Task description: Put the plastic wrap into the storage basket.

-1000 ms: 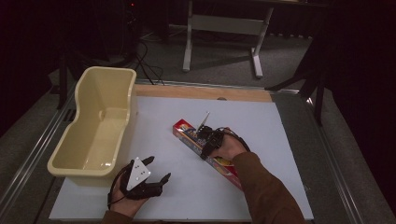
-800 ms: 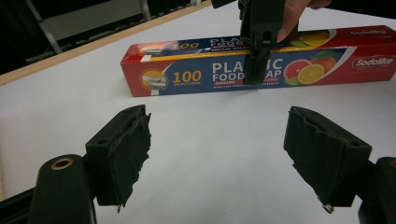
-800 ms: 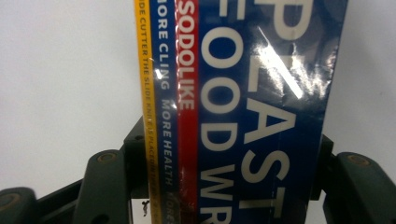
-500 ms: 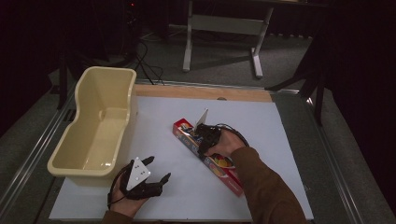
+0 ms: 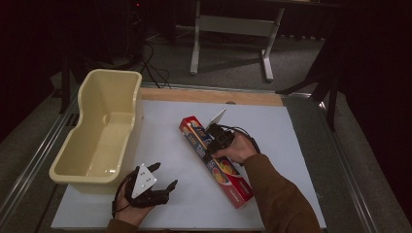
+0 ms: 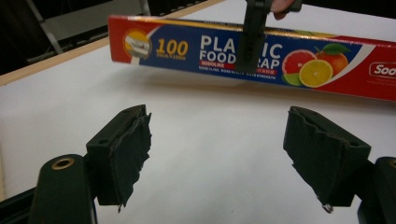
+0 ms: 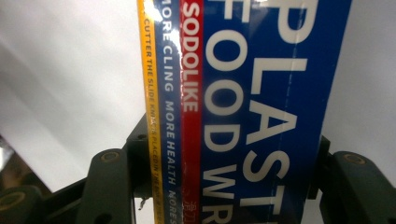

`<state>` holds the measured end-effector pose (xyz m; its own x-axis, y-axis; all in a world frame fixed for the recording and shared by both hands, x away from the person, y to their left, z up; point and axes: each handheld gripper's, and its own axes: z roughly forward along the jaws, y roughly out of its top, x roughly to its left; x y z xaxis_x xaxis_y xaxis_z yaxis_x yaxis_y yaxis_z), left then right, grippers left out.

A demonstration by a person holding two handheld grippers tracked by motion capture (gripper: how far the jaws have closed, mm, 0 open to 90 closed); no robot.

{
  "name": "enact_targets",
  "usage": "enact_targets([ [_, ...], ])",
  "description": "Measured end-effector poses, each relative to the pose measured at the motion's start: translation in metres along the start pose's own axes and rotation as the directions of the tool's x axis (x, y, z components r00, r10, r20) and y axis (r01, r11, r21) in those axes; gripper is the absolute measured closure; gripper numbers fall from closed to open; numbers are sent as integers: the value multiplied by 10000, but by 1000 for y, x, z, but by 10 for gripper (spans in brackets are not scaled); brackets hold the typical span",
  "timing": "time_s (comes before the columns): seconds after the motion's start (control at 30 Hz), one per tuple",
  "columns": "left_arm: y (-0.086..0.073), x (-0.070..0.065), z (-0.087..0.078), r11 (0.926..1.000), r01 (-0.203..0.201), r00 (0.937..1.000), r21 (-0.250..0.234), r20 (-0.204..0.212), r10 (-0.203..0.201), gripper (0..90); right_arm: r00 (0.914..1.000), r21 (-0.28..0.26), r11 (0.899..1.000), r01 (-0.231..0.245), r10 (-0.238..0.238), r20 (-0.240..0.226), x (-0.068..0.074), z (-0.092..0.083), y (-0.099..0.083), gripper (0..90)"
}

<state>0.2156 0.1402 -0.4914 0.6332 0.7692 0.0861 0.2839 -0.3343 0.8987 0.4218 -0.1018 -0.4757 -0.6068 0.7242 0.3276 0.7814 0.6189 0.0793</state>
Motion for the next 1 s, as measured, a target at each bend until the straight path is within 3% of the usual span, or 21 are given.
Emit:
enact_targets([
  [0.23, 0, 0, 0, 10000, 19, 10000, -9, 2, -19, 226, 9974, -774, 9960, -449, 402, -604, -3, -17, -1, 412],
  [0.47, 0, -1, 1, 10000, -28, 10000, -7, 5, 28, 226, 9856, -1506, 9833, -1024, 798, -1490, -5, -35, 0, 412],
  [0.8, 0, -1, 0, 10000, -17, 10000, -33, 13, 17, 226, 9731, -2309, 9636, -1347, 846, -2145, 3, -56, 3, 411],
  [1.0, 0, -2, 1, 10000, -47, 10000, -20, 18, 47, 226, 9720, -2796, 9510, -1323, 692, -2245, 14, -67, 6, 412],
])
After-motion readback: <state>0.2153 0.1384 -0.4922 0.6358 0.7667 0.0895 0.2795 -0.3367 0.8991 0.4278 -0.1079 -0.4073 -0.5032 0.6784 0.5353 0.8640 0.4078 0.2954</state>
